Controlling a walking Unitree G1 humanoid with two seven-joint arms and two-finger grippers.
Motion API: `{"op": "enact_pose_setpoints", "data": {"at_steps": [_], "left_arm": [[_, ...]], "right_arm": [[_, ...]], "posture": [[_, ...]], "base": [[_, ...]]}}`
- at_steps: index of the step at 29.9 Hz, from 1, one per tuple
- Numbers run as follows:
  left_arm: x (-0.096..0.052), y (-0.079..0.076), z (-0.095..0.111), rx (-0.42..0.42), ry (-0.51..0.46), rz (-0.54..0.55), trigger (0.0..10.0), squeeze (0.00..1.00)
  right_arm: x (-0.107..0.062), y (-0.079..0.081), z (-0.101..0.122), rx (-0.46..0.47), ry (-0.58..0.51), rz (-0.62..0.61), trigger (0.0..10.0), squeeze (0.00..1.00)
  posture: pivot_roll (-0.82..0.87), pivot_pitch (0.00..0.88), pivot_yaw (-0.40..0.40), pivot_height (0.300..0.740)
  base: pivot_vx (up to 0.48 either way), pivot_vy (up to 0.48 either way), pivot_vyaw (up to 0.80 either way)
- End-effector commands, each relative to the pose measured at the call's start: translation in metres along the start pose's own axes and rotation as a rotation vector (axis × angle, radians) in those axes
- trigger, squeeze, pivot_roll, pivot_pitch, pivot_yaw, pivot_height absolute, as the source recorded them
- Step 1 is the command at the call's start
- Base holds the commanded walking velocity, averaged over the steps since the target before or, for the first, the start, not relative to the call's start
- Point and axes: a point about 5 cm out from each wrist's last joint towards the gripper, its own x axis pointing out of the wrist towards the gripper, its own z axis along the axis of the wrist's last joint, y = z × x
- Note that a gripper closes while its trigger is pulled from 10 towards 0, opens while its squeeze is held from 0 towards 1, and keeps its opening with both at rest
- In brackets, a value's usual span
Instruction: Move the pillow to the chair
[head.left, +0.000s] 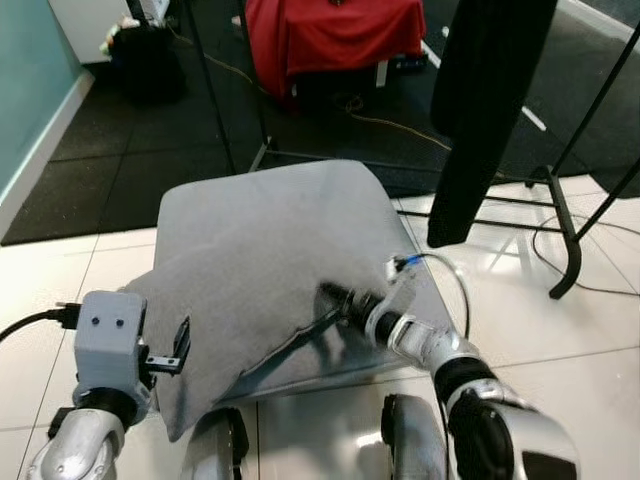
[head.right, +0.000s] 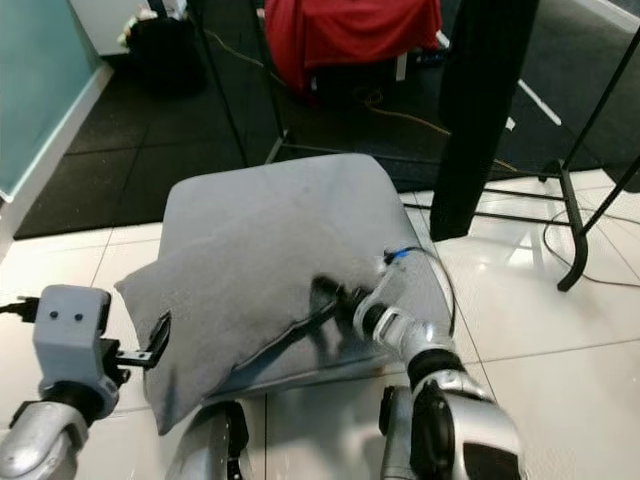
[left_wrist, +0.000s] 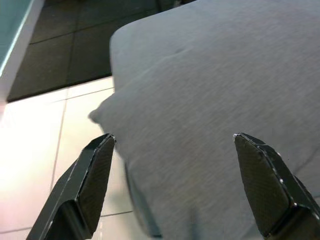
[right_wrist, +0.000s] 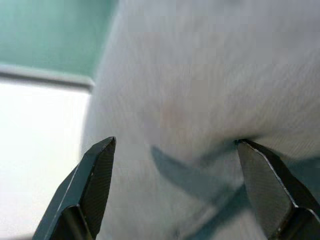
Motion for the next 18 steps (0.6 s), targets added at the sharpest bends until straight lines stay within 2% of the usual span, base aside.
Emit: {"op": "enact_pose_setpoints", "data": {"at_steps": [1,9,11,12,13,18], "left_arm": [[-0.006,0.006,0.000,0.031,0.021,0.006,10.0,0.00],[-0.016,0.009,0.005,0.063,0.040,0.004,10.0,0.00],[-0.019,0.009,0.006,0.070,0.051,-0.004,10.0,0.00],[-0.019,0.009,0.006,0.070,0.051,-0.004,10.0,0.00],[-0.020,0.009,0.007,0.080,0.055,-0.012,10.0,0.00],[-0.021,0.009,0.011,0.086,0.052,-0.015,10.0,0.00]], "right_arm": [[0.002,0.002,0.002,0.066,-0.044,0.025,10.0,0.00],[0.006,0.008,0.003,0.131,-0.064,0.028,10.0,0.00],[0.006,0.001,-0.005,0.109,-0.029,-0.078,10.0,0.00],[0.006,0.001,-0.005,0.109,-0.029,-0.078,10.0,0.00],[0.004,-0.010,-0.013,0.044,0.024,-0.203,10.0,0.00],[0.003,-0.011,-0.015,0.074,0.026,-0.223,10.0,0.00]], "posture": [[0.04,0.293,0.021,0.505],[0.07,0.319,0.032,0.505],[0.07,0.327,0.034,0.505],[0.07,0.327,0.034,0.505],[0.08,0.329,0.036,0.505],[0.08,0.341,0.040,0.505]], "base": [[0.000,0.000,0.00],[0.000,0.000,0.00],[0.000,0.000,0.00],[0.000,0.000,0.00],[0.000,0.000,0.00],[0.000,0.000,0.00]]}}
